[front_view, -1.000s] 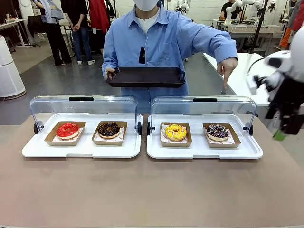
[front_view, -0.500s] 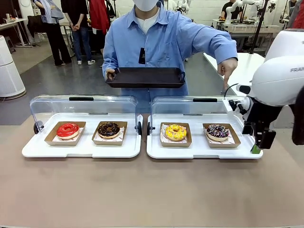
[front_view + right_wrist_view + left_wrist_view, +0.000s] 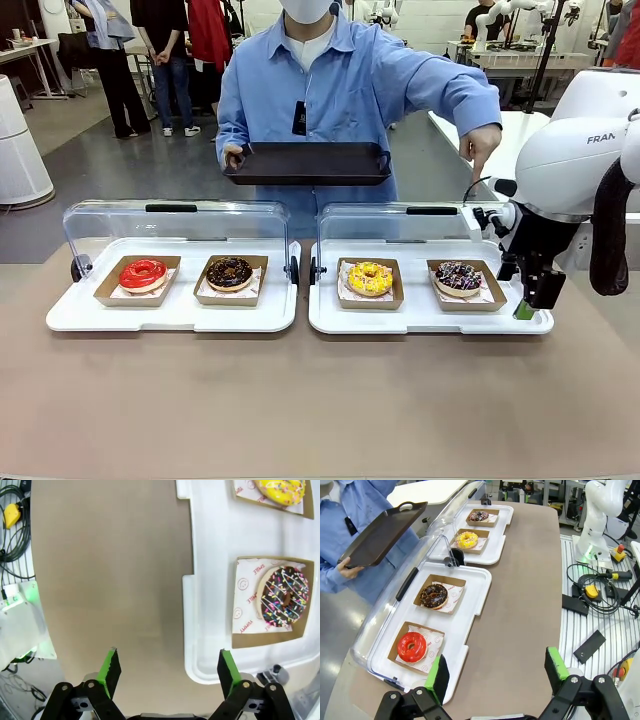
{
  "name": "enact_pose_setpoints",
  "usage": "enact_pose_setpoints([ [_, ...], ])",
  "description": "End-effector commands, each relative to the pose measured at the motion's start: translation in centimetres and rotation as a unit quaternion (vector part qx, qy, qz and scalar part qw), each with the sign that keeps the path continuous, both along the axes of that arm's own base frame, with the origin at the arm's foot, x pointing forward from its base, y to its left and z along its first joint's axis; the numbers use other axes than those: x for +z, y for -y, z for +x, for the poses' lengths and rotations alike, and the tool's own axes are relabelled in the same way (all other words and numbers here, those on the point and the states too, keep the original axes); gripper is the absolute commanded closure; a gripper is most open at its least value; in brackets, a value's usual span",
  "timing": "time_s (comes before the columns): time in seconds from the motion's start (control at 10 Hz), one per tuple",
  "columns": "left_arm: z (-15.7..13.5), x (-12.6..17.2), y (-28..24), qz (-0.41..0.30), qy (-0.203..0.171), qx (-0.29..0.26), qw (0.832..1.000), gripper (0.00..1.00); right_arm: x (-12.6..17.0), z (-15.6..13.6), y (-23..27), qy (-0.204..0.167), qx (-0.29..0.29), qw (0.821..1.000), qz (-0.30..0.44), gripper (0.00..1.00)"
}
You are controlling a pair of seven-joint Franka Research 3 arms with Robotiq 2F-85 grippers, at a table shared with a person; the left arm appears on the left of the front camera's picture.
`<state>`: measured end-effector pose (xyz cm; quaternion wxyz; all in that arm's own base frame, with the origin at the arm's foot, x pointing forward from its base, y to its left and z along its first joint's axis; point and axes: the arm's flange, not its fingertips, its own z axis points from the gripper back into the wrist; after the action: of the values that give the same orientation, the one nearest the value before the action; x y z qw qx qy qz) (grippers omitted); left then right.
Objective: Provide the desired donut to the person.
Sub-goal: Pick up and lift the Paper togo box containing the Donut pointed at by the person.
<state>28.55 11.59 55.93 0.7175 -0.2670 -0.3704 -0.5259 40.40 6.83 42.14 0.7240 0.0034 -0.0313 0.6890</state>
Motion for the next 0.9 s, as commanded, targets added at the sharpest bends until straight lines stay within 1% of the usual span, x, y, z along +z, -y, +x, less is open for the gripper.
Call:
enact_pose_setpoints([
  [0.0,0.0,0.1,-0.1,-0.006,0.006,-0.004,1.0,0.0,-0.1,-0.3,0.1,0.001,-0.002,1.0,-0.007,0.0],
  [0.4,0.0,0.1,-0.1,-0.006,0.006,-0.004,1.0,0.0,0.0,0.0,0.0,0.0,0.0,1.0,-0.001,0.0],
  [0.5,0.0,0.1,-0.1,-0.006,0.006,-0.004,1.0,0.0,-1.2,0.6,-0.1,-0.015,0.008,1.0,-0.004,0.0],
  [0.8,0.0,0.1,-0.1,-0.006,0.006,-0.004,1.0,0.0,-2.8,1.8,-0.1,-0.014,0.019,1.0,0.0,0.0],
])
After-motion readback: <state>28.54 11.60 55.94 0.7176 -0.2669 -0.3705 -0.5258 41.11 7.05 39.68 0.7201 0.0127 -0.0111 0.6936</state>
